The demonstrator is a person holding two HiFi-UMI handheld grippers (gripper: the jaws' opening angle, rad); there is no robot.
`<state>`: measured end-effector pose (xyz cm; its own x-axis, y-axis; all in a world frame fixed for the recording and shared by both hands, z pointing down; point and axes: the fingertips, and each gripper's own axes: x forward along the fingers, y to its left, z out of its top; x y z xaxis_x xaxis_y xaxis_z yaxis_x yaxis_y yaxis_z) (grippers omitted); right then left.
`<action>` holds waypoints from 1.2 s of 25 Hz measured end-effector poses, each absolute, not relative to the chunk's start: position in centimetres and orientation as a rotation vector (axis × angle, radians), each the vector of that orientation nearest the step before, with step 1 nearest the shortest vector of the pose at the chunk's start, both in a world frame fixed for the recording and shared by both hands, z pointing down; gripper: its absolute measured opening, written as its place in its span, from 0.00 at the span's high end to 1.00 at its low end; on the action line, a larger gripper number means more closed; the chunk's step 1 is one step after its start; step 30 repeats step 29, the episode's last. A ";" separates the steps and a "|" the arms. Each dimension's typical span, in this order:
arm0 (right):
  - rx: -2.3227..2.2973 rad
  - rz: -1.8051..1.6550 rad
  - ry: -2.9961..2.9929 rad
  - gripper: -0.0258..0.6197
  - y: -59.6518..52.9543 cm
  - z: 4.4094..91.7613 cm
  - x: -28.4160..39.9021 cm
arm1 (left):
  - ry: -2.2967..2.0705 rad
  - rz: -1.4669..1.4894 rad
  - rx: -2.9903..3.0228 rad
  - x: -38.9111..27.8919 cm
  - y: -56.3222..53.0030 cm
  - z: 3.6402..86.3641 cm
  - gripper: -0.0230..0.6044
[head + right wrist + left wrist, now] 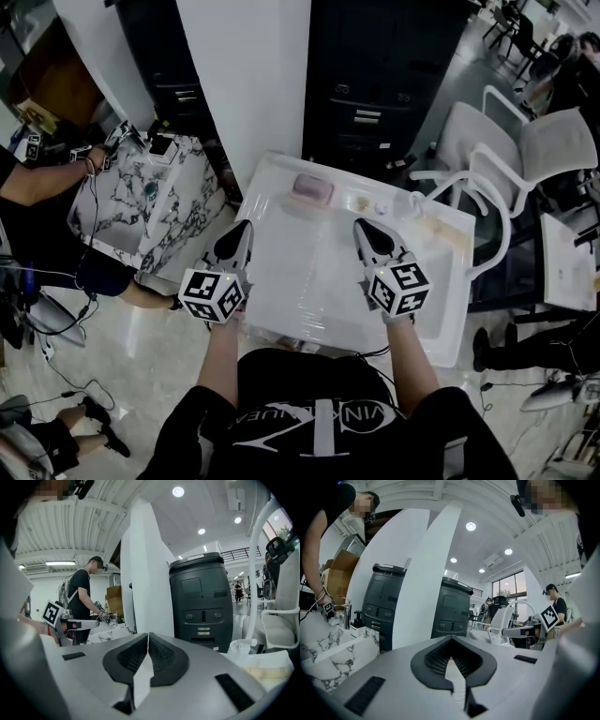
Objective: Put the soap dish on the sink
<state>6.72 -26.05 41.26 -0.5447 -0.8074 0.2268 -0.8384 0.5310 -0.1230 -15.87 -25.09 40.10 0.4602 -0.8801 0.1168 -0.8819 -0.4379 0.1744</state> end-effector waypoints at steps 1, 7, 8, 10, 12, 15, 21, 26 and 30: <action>1.423 0.325 -2.622 0.91 -26.0 41.2 6.8 | -1.534 0.013 2.500 -16.0 -25.0 40.0 0.94; 1.453 0.318 -2.630 0.91 -25.8 40.6 7.3 | -1.546 -0.012 2.510 -16.2 -25.0 39.1 0.94; 1.457 0.321 -2.631 0.91 -25.8 40.6 7.4 | -1.546 -0.013 2.513 -16.1 -25.0 39.0 0.94; 1.463 0.325 -2.632 0.91 -25.8 40.6 7.6 | -1.543 -0.011 2.519 -16.0 -25.1 38.9 0.94; 1.472 0.331 -2.633 0.91 -25.7 40.6 7.8 | -1.538 -0.007 2.523 -15.9 -25.2 39.0 0.94; 1.481 0.335 -2.631 0.91 -25.8 40.7 8.0 | -1.537 -0.002 2.522 -15.8 -25.3 39.2 0.94; 1.497 0.363 -2.631 0.91 -25.9 41.0 8.4 | -1.541 0.003 2.521 -15.7 -25.3 39.1 0.94; 1.499 0.356 -2.631 0.91 -26.0 41.2 8.3 | -1.545 0.007 2.521 -15.8 -25.5 39.3 0.94; 1.496 0.352 -2.630 0.91 -26.1 41.3 8.3 | -1.547 0.008 2.519 -15.8 -25.7 39.4 0.94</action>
